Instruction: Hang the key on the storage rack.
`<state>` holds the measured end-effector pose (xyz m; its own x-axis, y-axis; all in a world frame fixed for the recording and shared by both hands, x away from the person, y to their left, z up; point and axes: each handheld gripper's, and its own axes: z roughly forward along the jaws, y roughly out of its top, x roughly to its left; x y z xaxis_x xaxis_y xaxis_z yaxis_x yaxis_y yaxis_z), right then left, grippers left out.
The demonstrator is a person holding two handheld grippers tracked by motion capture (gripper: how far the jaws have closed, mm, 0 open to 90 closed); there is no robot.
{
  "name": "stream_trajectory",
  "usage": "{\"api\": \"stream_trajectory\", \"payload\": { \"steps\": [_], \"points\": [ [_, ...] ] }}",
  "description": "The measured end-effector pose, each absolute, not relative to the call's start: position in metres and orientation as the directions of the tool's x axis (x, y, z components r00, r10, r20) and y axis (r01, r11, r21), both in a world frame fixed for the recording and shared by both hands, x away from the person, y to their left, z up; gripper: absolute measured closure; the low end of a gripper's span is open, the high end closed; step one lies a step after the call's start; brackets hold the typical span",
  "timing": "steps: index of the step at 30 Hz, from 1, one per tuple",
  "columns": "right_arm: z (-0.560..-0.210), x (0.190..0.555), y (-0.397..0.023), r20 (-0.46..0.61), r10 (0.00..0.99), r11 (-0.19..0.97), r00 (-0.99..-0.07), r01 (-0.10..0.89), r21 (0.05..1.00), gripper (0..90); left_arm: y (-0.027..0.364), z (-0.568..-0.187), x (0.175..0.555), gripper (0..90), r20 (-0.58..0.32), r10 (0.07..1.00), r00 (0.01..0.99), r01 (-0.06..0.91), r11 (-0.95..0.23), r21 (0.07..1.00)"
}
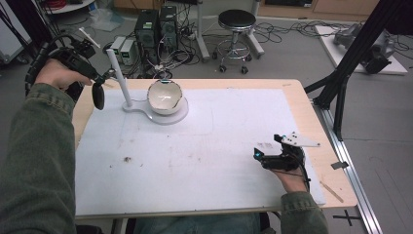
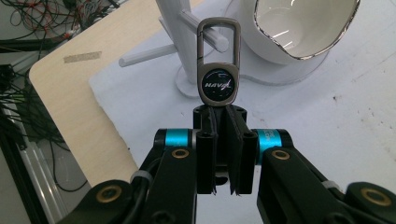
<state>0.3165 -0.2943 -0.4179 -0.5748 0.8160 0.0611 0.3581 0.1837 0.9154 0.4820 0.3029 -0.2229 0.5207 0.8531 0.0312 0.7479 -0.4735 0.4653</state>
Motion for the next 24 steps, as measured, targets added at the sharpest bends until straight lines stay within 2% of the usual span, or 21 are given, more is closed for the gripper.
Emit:
{"api": "stream_trajectory", "payload": {
  "steps": [5,10,15,24],
  "points": [
    [-0.419,0.317,-0.293,0.061,0.816,0.188,-0.575,0.363,0.912,0.5,0.305,-0.225,0.48,80.9,0.019,0.85,0.526,0.742,-0.469,0.479],
    [-0.418,0.317,-0.292,0.064,0.816,0.184,-0.574,0.365,0.913,0.5,0.305,-0.227,0.477,71.7,-0.003,0.843,0.537,0.728,-0.462,0.507],
    [-0.418,0.317,-0.292,0.064,0.815,0.187,-0.576,0.365,0.912,0.5,0.304,-0.227,0.476,48.9,-0.012,0.852,0.523,0.744,-0.45,0.495],
    [-0.418,0.318,-0.292,0.061,0.811,0.189,-0.582,0.359,0.914,0.5,0.296,-0.235,0.465,18.8,0.012,0.838,0.545,0.706,-0.467,0.532]
  ]
}}
